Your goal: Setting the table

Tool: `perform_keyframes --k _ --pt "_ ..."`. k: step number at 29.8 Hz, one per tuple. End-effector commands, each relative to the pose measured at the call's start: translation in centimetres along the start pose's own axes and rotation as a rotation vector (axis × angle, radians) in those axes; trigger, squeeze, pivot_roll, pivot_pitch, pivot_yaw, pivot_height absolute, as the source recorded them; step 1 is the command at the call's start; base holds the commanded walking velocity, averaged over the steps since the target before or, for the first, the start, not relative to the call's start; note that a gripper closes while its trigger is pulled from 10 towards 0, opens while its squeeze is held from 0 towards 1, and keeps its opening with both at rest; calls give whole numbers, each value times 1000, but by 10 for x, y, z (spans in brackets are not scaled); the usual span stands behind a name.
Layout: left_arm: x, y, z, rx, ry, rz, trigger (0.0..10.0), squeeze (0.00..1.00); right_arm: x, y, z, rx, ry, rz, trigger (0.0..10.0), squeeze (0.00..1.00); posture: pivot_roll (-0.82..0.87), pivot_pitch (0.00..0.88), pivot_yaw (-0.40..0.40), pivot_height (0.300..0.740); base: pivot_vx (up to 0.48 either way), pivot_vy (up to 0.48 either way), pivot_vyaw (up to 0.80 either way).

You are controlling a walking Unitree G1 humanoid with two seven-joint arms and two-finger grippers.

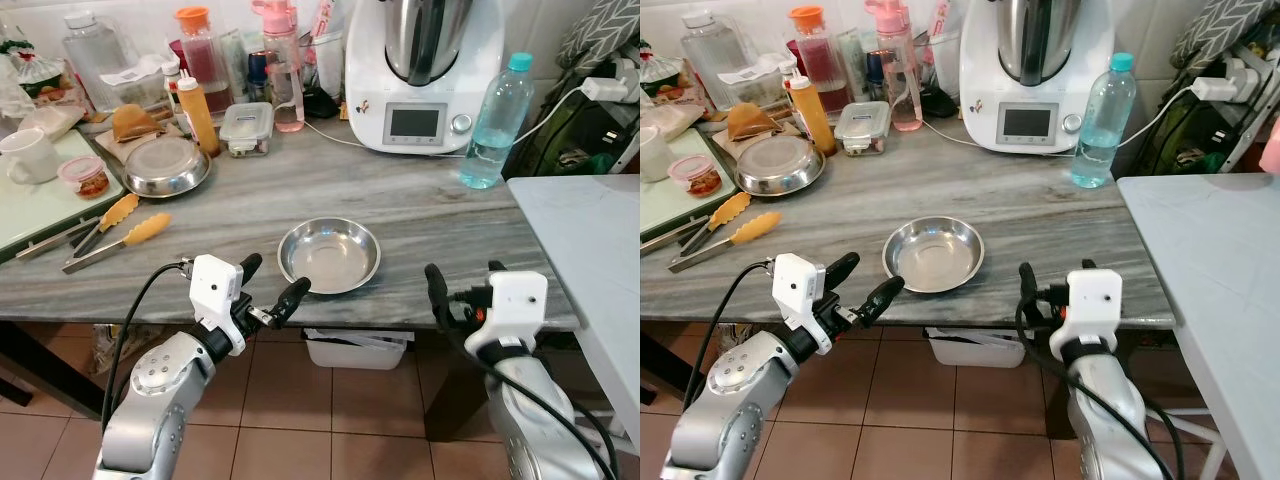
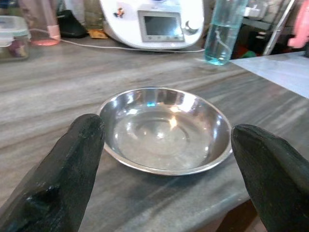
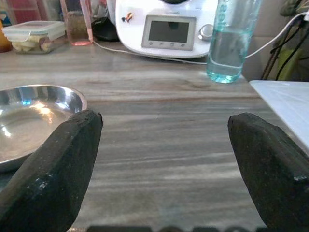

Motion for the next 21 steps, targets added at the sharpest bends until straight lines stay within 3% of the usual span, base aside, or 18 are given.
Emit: perform_keyframes --k 1,6,7,8,12,14,18,19,21 --pt "0 1 -5 -14 18 12 10000 0 -3 -3 7 22 -12 7 10000 1000 -111 26 70 740 0 0 0" --pt "-8 3 -14 -56 -22 83 10000 0 -5 -7 4 -1 -18 30 10000 1000 -114 29 72 740 0 0 0" --pt "-11 3 -17 -69 -18 102 10000 0 -4 -7 3 -4 -14 24 10000 467 -114 29 72 740 0 0 0" --pt "-12 2 -19 -77 -21 115 10000 0 -1 -5 2 -11 5 11 10000 231 -113 28 69 740 0 0 0" --pt "-13 2 -22 -91 -21 130 10000 0 -2 -3 3 -9 19 9 10000 204 -110 25 66 740 0 0 0" --pt "-14 3 -23 -93 -24 134 10000 0 -4 -1 3 -10 21 18 10000 129 -108 24 63 740 0 0 0" --pt "-14 3 -23 -95 -25 136 10000 0 -7 -1 1 -15 27 26 10000 125 -107 23 62 740 0 0 0" --pt "-13 3 -23 -96 -24 137 10000 0 -9 -1 -1 -24 38 31 10000 0 -105 23 61 740 -240 0 0" --pt "-13 3 -23 -97 -24 137 10000 0 -9 -1 -2 -28 44 32 10000 0 -105 23 61 740 -244 0 0"
Point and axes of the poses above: a point about 5 cm out from each wrist's last joint towards the gripper, its own y axis pointing out of the wrist towards the gripper, its own z axis along the axis of the wrist's last joint, x = y × z, the point moved 3 cm from there along y, pointing out of the wrist towards the gripper, and after that the axes turned 11 degrees about y, right-handed, at the moved point
